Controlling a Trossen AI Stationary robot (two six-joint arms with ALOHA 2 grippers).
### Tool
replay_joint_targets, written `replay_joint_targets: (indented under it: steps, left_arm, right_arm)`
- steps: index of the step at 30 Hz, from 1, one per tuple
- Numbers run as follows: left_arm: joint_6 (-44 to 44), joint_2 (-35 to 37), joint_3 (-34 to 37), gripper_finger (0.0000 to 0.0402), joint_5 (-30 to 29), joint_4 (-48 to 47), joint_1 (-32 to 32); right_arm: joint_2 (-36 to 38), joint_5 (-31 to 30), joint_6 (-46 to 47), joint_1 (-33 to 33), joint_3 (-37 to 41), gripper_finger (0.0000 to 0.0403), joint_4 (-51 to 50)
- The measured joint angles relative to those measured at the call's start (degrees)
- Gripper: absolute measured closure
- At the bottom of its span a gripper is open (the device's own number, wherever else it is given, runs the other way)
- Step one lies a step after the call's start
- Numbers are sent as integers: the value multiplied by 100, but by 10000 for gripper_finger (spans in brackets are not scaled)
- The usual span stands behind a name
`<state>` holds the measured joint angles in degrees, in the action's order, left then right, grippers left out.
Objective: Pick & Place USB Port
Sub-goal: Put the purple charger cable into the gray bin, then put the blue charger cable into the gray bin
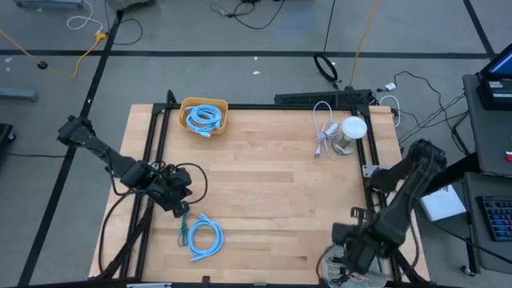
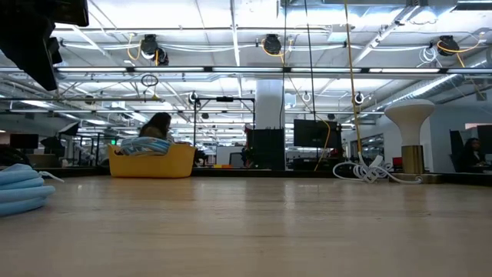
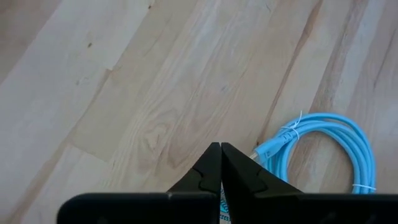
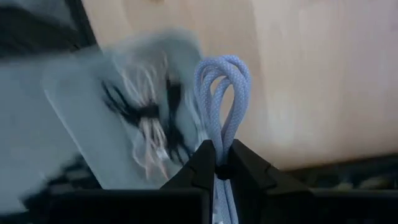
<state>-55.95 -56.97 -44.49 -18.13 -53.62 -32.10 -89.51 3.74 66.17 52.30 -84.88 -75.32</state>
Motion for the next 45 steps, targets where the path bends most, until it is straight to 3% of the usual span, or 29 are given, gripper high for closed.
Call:
replay_joint_targets:
  steps: [5, 11, 16, 29, 33, 37, 41, 45]
  left_arm:
    - [31, 0, 1, 398, 1, -92, -1]
    - [26, 0, 0, 389, 44, -96, -2]
    - [8, 0, 2, 398, 57, -94, 0]
    - [-216, 0, 1, 396, 66, 50, -2]
    - [-575, 0, 4, 385, 298, 56, 10]
    - [-2117, 2, 323, 383, 1307, 81, 245]
    - [-3018, -2, 926, 381, 1871, 1171, 121]
    - [-3623, -6, 1286, 347, 2134, 1991, -51]
  right_arm:
    - [-725, 416, -111, 340, 2, 385, 112]
    - [-1176, 343, -79, 408, 0, 384, 711]
    - [-1242, 208, 418, 401, 0, 379, 645]
    - [-892, 219, 1203, 442, -2, 188, 413]
    - [-503, -703, 1527, 83, -2, 172, 361]
    - [-23, -2185, 1820, -797, -2, 174, 846]
    - [273, -3613, 1152, -1685, -5, 175, 2471]
    - [199, -3813, -218, -2434, -11, 173, 4406]
